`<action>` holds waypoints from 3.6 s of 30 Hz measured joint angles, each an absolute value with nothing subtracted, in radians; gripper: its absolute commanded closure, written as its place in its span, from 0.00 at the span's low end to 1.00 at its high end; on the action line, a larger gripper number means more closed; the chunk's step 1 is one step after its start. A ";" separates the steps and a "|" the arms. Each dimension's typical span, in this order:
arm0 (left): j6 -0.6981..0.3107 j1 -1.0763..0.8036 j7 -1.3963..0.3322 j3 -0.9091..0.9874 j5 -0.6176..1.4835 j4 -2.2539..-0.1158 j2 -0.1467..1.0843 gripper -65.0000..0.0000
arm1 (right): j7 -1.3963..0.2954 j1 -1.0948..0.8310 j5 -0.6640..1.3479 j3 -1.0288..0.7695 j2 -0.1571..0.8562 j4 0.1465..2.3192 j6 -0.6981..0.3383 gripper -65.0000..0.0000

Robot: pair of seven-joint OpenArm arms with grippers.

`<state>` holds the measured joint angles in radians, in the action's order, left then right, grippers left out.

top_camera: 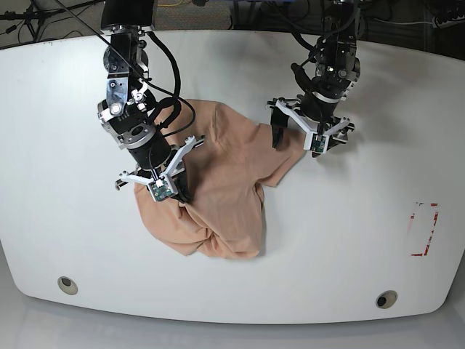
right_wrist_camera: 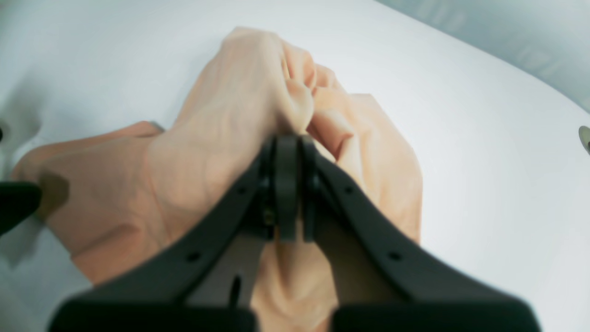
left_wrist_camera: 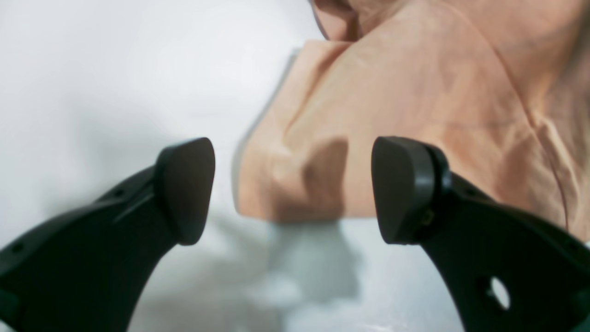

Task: Fold the T-shirt properly
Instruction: 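Move the left gripper down toward the shirt's opposite edge, then close the left gripper on the shirt fabric, then pull both grippers apart to stretch the shirt between them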

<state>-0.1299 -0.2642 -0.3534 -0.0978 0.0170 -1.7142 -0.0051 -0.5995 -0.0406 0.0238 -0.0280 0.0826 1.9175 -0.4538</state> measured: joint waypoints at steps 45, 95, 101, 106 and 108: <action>-0.132 -0.159 -0.323 -0.124 0.068 -1.490 -0.015 0.48 | -0.599 -0.051 0.027 -0.025 0.081 1.928 -0.453 1.00; -0.126 -0.297 -0.336 -0.058 0.081 -1.763 0.157 0.99 | -0.604 -0.044 0.035 -0.219 0.074 2.000 -0.453 1.00; -0.127 -0.287 -0.350 -0.036 0.080 -1.787 0.184 0.99 | -0.606 0.007 0.037 -0.276 0.079 1.986 -0.449 1.00; -0.119 -0.263 -0.346 -0.017 0.080 -1.810 0.192 0.99 | -0.606 0.033 0.035 -0.297 0.078 1.967 -0.451 1.00; -0.122 -0.253 -0.357 -0.006 0.080 -1.826 0.192 0.99 | -0.613 0.056 0.054 -0.307 0.076 1.958 -0.456 1.00</action>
<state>-0.1223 -0.2527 -0.3569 -0.0059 0.0795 -1.8263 0.1921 -0.6128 0.0563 0.0544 -0.3065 0.0761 1.9579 -0.4557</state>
